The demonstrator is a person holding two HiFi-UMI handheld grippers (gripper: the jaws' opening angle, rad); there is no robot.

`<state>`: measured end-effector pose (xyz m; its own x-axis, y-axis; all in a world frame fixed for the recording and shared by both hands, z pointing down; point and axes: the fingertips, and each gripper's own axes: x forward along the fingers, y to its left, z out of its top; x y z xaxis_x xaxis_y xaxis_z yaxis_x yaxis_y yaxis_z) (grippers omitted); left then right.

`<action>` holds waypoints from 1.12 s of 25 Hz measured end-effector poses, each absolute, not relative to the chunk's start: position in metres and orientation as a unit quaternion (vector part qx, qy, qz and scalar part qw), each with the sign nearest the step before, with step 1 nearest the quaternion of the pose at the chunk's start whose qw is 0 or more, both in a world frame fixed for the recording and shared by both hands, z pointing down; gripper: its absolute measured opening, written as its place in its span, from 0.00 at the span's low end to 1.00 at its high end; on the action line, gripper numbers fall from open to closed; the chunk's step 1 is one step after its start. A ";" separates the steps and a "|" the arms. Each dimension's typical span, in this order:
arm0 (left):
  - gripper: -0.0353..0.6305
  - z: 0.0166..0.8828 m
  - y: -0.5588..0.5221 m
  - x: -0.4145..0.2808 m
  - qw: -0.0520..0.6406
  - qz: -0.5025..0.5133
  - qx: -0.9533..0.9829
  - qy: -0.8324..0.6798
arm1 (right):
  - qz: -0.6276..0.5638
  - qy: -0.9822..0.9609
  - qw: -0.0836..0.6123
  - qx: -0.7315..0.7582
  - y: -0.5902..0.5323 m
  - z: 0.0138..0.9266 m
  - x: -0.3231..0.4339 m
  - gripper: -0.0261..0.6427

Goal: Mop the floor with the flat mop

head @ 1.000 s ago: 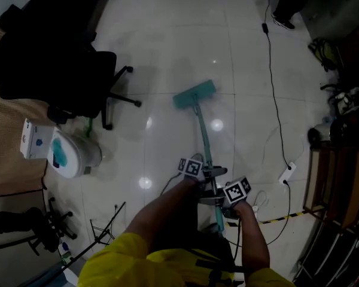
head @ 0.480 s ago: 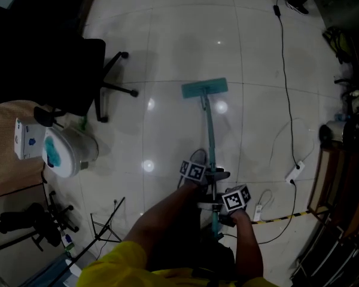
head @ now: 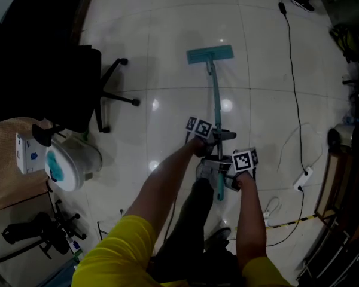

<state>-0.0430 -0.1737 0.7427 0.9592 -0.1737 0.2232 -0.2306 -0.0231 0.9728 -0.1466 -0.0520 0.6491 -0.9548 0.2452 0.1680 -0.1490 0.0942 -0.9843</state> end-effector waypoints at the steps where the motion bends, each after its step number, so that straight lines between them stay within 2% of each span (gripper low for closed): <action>1: 0.47 0.744 -0.179 -0.045 0.683 0.027 0.718 -0.134 | 0.676 -0.725 0.130 -0.029 -0.060 0.648 -0.149 0.37; 3: 0.47 0.740 -0.177 -0.041 0.679 0.034 0.723 -0.122 | 0.685 -0.719 0.115 -0.021 -0.059 0.646 -0.147 0.37; 6: 0.49 0.720 -0.136 -0.024 0.678 0.015 0.727 -0.114 | 0.699 -0.701 0.135 -0.031 -0.011 0.632 -0.130 0.39; 13: 0.50 0.665 0.084 0.051 0.716 0.000 0.689 -0.111 | 0.723 -0.662 0.183 -0.068 0.203 0.566 -0.059 0.40; 17: 0.50 0.655 0.147 0.077 0.728 -0.005 0.676 -0.114 | 0.728 -0.657 0.187 -0.067 0.262 0.553 -0.032 0.40; 20: 0.50 0.676 0.124 0.072 0.714 -0.002 0.690 -0.120 | 0.707 -0.679 0.187 -0.059 0.235 0.572 -0.040 0.41; 23: 0.50 0.709 0.051 0.054 0.697 0.010 0.707 -0.118 | 0.695 -0.697 0.172 -0.039 0.167 0.614 -0.055 0.40; 25: 0.50 0.727 -0.013 0.045 0.689 0.018 0.717 -0.105 | 0.679 -0.720 0.145 -0.018 0.098 0.632 -0.066 0.37; 28: 0.50 0.742 -0.101 0.029 0.679 0.013 0.729 -0.084 | 0.672 -0.734 0.093 0.005 0.006 0.650 -0.084 0.38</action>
<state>0.0285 -0.1008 0.7422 0.9854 -0.1052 0.1340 -0.1411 -0.0627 0.9880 -0.0836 0.0064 0.6502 -0.9826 0.1179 0.1433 -0.1323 0.0957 -0.9866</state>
